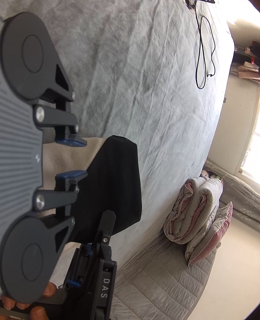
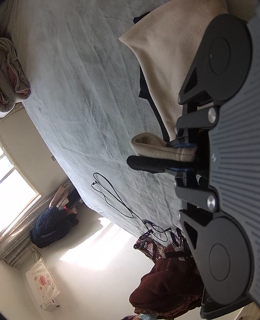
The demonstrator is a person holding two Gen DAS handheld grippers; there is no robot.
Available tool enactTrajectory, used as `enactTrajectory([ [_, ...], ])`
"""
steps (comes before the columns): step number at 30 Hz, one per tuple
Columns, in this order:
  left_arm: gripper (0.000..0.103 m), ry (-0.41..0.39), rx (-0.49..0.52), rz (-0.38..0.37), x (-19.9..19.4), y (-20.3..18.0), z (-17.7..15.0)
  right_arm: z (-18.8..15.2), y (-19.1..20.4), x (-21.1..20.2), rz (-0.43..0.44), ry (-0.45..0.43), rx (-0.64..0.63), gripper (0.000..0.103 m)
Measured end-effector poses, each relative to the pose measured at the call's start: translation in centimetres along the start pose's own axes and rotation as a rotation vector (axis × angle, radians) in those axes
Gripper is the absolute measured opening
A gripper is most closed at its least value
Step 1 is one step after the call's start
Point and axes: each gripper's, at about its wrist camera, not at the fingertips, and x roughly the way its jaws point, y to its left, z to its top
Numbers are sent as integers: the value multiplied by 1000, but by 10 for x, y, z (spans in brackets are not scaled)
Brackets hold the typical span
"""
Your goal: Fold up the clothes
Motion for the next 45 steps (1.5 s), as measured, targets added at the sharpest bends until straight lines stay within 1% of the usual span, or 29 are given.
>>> enactTrajectory([
  [6, 26, -21, 19, -62, -2, -14, 4, 13, -15, -15, 34, -27, 65, 22],
  [10, 26, -25, 53, -101, 1, -28, 2, 22, -30, -24, 51, -38, 108, 22],
  [17, 26, -5, 76, -168, 12, -47, -4, 29, -66, -35, 71, -46, 202, 22],
  [25, 26, 26, 116, -215, 24, -62, -11, 27, -107, -42, 57, -27, 306, 22],
  [30, 26, 63, 119, -255, 35, -66, -15, 28, -127, -44, 51, -21, 354, 22],
  [34, 26, 74, 151, -272, 39, -74, -20, 29, -140, -49, 51, -21, 400, 22],
  [37, 26, 94, 164, -283, 44, -79, -23, 30, -141, -50, 44, -11, 386, 22],
  [40, 26, 138, 184, -277, 56, -85, -30, 30, -141, -48, -1, 3, 345, 22],
  [42, 26, 157, 192, -273, 63, -88, -36, 30, -141, -49, -14, 2, 328, 22],
  [45, 26, 161, 212, -273, 67, -93, -42, 29, -139, -52, -36, 6, 284, 22],
])
